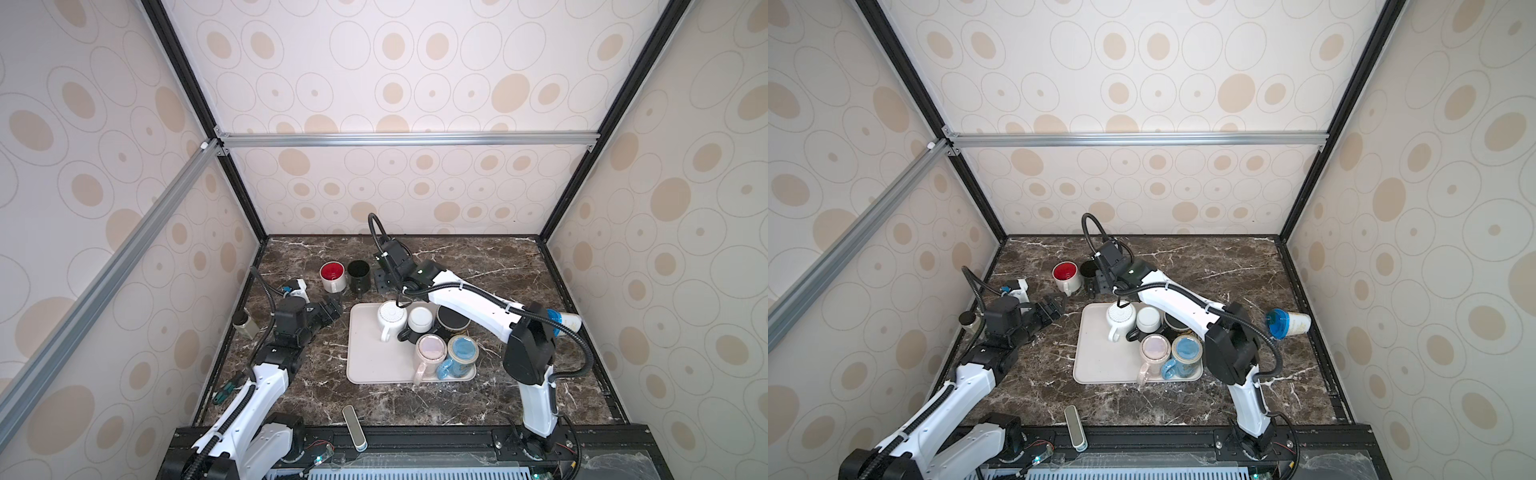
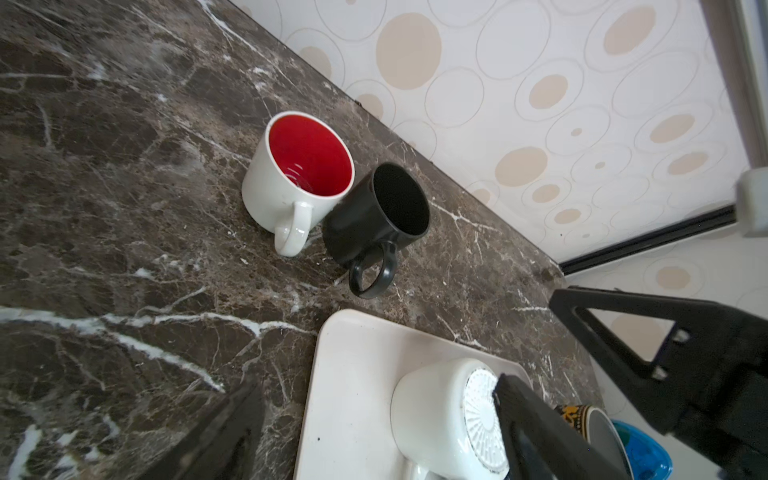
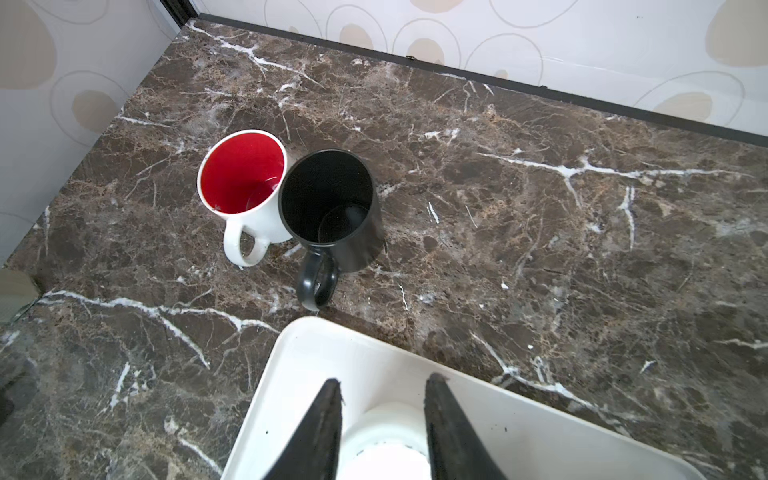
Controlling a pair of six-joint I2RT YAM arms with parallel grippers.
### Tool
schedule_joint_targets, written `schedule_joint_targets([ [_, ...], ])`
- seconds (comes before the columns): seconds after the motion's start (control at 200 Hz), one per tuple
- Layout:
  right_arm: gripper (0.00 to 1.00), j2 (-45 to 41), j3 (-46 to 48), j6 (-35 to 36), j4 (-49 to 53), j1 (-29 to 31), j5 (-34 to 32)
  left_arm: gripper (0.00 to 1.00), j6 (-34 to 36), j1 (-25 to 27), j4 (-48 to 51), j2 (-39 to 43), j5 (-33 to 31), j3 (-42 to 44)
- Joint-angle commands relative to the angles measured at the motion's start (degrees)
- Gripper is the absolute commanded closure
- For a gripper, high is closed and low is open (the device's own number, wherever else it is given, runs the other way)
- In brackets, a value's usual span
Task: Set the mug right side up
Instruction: 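Open the right gripper and lift it off the black mug while the left arm moves, then move the left gripper over the upside-down white mug while the right gripper nears the tray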
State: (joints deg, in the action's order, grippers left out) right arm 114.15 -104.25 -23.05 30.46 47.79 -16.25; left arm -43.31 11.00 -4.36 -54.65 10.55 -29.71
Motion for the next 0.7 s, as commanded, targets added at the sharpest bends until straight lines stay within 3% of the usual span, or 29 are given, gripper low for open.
schedule_joint_targets([
  [0.0, 0.64, -3.1, 3.6, -0.8, 1.0, -1.3, 1.9, 0.13, 4.3, 2.7, 3.4, -1.0, -2.2, -3.9],
  [0.295, 0.63, -6.0, 7.6, -6.6, 5.6, -6.0, 7.1, 0.14, 14.7, 13.2, 10.1, -4.3, -10.1, -11.8],
  [0.415, 0.63, -7.5, 8.6, -9.3, 7.2, -8.7, 10.9, 0.19, 16.8, 15.6, 8.6, -5.3, -9.1, -12.0],
  [0.53, 0.63, -9.8, 10.7, -9.6, 6.7, -8.8, 9.9, 0.24, 18.6, 18.5, 8.3, -8.5, -6.2, -13.2],
  [0.695, 0.63, -12.7, 13.4, -10.2, 6.1, -8.8, 7.9, 0.28, 20.8, 23.5, 10.3, -12.2, -7.9, -15.3],
])
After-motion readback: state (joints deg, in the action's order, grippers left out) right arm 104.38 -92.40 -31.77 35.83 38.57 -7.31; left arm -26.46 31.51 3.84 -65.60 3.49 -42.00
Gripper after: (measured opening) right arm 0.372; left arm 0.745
